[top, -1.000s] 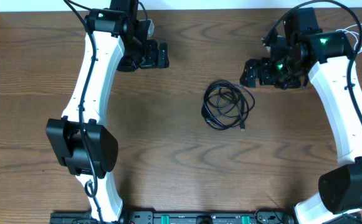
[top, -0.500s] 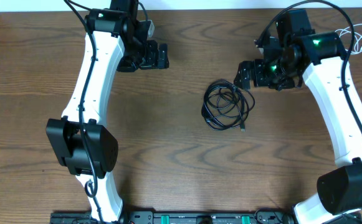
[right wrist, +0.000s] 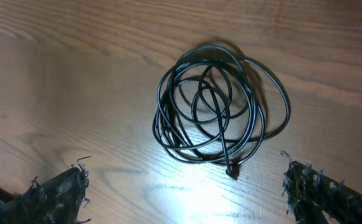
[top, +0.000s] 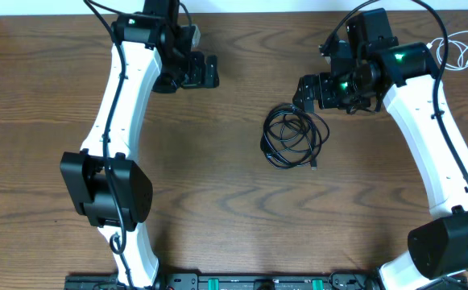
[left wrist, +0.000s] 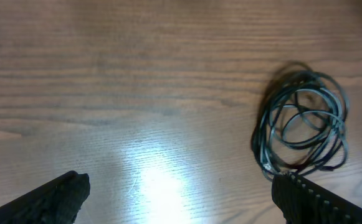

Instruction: Untangle cables

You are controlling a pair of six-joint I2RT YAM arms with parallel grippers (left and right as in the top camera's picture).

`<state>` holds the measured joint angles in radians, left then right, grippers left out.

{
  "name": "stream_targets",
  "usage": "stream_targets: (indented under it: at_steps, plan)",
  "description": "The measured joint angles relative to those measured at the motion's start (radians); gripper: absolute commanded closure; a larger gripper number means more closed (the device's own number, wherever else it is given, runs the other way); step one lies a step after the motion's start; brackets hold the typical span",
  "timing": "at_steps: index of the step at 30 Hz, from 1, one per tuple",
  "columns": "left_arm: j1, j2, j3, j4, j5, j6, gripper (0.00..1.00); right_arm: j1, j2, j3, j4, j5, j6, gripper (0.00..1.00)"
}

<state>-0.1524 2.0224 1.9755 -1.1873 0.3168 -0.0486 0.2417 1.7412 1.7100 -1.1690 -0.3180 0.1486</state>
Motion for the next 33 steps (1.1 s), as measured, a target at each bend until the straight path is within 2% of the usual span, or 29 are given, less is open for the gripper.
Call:
stream_targets:
  at_steps: [12,18,25,33]
  plan:
    - [-0.007,0.0,-0.183,0.108,0.065,-0.012,0.06,0.0,0.003,0.0,0.029,0.0,0.0,0.01]
    - [-0.071,0.0,-0.252,0.211,0.126,-0.03,0.07,0.0,0.003,0.0,0.028,0.008,0.003,0.01]
    - [-0.188,0.0,-0.266,0.315,0.18,-0.071,0.18,0.0,0.003,0.0,0.026,0.029,0.004,0.01]
    - [-0.251,0.069,-0.266,0.341,0.183,-0.09,0.3,0.0,0.004,0.0,0.003,0.103,0.012,0.01]
